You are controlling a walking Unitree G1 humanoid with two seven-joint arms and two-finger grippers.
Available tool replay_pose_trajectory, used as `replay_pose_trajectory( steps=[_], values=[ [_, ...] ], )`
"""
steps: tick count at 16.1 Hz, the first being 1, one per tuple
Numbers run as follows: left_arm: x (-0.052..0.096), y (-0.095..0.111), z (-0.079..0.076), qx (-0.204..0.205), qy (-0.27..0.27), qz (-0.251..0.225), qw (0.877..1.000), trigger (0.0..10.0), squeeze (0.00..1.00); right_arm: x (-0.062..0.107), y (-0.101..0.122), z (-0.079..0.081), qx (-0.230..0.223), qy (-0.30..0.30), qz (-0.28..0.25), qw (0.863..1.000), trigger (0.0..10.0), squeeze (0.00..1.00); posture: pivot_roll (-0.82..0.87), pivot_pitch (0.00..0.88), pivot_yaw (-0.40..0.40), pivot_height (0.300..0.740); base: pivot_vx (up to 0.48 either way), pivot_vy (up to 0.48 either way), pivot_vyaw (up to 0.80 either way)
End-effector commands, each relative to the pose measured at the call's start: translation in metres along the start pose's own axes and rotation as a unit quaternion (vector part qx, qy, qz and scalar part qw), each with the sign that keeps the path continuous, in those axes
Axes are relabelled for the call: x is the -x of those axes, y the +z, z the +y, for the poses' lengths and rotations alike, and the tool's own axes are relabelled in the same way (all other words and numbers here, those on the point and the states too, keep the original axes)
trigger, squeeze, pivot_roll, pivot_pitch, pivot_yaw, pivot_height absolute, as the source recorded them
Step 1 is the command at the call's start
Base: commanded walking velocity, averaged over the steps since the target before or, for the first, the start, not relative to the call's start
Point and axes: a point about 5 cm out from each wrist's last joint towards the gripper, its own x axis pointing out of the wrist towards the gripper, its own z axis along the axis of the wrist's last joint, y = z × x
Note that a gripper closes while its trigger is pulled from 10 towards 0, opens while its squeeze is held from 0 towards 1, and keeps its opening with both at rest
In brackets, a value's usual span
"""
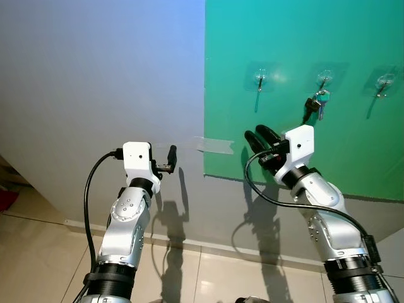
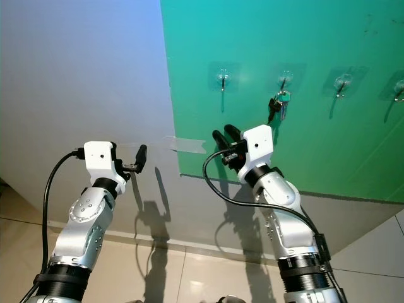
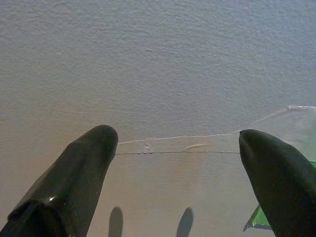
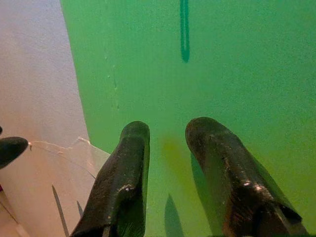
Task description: Hang keys on a hook
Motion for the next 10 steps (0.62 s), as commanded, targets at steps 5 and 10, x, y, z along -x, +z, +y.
replay_pose_trajectory(
  steps=[5,10],
  values=[
    [0.001,-0.001,-0.0041,0.005,-0.01,0.002,1.0,10.0,0.0,-0.003,0.0004,-0.0001,0.002,0.004,-0.01,1.0,0.0,0.0,-0.07,0.0,0.037,0.74,0.0,0.0,0.0],
    [-0.0017,-0.0017,-0.0093,0.004,-0.032,0.007,0.999,10.0,0.0,-0.0037,-0.0045,0.0,0.005,-0.009,-0.006,1.0,0.0,0.0,-0.08,0.0,0.055,0.74,0.0,0.0,0.0]
  ],
)
